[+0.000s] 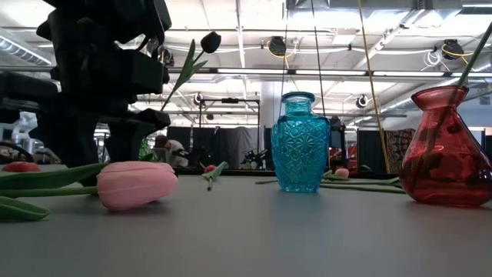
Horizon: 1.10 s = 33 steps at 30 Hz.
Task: Sort flowers into vase by color
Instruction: Put the left black tulip into the green vase
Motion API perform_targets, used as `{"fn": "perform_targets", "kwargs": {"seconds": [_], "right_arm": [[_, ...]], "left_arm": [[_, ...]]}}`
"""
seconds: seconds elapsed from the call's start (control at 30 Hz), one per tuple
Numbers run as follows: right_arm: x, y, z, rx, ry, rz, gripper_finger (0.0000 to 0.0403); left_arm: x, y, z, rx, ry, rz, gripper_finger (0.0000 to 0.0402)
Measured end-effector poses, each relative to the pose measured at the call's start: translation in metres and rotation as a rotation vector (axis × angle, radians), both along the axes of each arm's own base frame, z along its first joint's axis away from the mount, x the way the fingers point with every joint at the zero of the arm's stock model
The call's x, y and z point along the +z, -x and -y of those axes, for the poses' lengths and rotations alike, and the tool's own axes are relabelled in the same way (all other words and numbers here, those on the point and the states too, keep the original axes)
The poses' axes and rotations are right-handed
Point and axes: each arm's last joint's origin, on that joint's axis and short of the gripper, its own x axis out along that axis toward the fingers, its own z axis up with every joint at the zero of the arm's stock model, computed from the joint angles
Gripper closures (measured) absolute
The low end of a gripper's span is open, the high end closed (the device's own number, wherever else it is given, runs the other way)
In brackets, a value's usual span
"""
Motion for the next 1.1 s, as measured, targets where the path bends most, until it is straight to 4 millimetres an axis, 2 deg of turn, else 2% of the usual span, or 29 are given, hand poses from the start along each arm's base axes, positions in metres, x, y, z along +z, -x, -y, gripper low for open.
{"fn": "perform_targets", "kwargs": {"seconds": [0.2,0.3,0.83,1.1], "right_arm": [[0.0,0.0,0.0,0.001,0.002,0.0,0.025],[0.0,0.0,0.0,0.001,0.002,0.0,0.025],[0.0,0.0,0.0,0.002,0.006,-0.001,0.025],[0.0,0.0,0.0,0.01,0.018,-0.004,0.025]], "left_arm": [[0.0,0.0,0.0,0.0,0.0,0.0,0.0213],[0.0,0.0,0.0,-0.001,0.001,-0.001,0.0226],[0.0,0.0,0.0,-0.002,0.004,0.0,0.0388],[0.012,0.003,-0.001,0.007,-0.002,0.043,0.0391]]}}
